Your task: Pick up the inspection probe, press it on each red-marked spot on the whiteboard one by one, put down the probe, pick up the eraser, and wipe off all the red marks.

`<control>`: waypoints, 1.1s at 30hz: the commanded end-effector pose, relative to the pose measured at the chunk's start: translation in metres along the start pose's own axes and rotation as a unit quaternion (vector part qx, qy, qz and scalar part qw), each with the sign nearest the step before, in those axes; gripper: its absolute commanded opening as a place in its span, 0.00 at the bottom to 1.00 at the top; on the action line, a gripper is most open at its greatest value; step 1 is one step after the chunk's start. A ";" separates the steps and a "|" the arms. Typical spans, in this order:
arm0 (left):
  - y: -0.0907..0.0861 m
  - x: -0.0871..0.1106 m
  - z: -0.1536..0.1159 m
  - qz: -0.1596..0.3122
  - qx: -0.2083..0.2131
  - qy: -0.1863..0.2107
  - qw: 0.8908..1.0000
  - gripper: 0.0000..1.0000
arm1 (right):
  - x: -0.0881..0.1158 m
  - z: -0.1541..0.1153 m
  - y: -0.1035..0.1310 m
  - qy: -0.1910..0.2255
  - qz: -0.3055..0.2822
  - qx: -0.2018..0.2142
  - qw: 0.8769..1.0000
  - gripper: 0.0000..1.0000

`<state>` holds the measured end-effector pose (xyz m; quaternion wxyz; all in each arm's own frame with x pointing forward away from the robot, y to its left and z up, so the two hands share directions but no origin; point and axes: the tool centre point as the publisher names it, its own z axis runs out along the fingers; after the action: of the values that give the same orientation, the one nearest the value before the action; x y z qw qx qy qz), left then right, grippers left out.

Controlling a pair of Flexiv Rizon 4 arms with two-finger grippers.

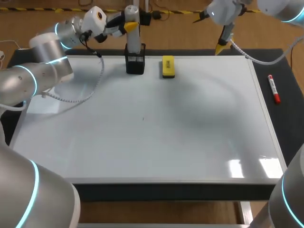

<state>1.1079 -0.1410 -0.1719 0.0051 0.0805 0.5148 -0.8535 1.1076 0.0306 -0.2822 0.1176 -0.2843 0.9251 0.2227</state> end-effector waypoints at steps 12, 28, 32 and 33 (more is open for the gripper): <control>0.020 -0.006 -0.011 -0.007 0.001 0.028 1.000 0.00 | 0.000 -0.001 0.000 0.002 -0.001 0.002 1.000 1.00; 0.046 -0.006 -0.020 -0.020 -0.004 0.018 1.000 0.00 | 0.000 -0.001 0.000 0.002 -0.001 0.002 1.000 1.00; 0.052 -0.007 -0.024 -0.018 -0.003 0.018 1.000 0.00 | 0.000 -0.001 0.000 0.002 -0.001 0.002 1.000 1.00; 0.054 -0.008 -0.025 -0.018 -0.004 0.018 1.000 0.00 | 0.000 -0.001 0.000 0.002 -0.001 0.002 1.000 1.00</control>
<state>1.1142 -0.1457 -0.2215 -0.0058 0.0664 0.5268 -0.8474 1.1076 0.0306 -0.2823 0.1177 -0.2843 0.9250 0.2228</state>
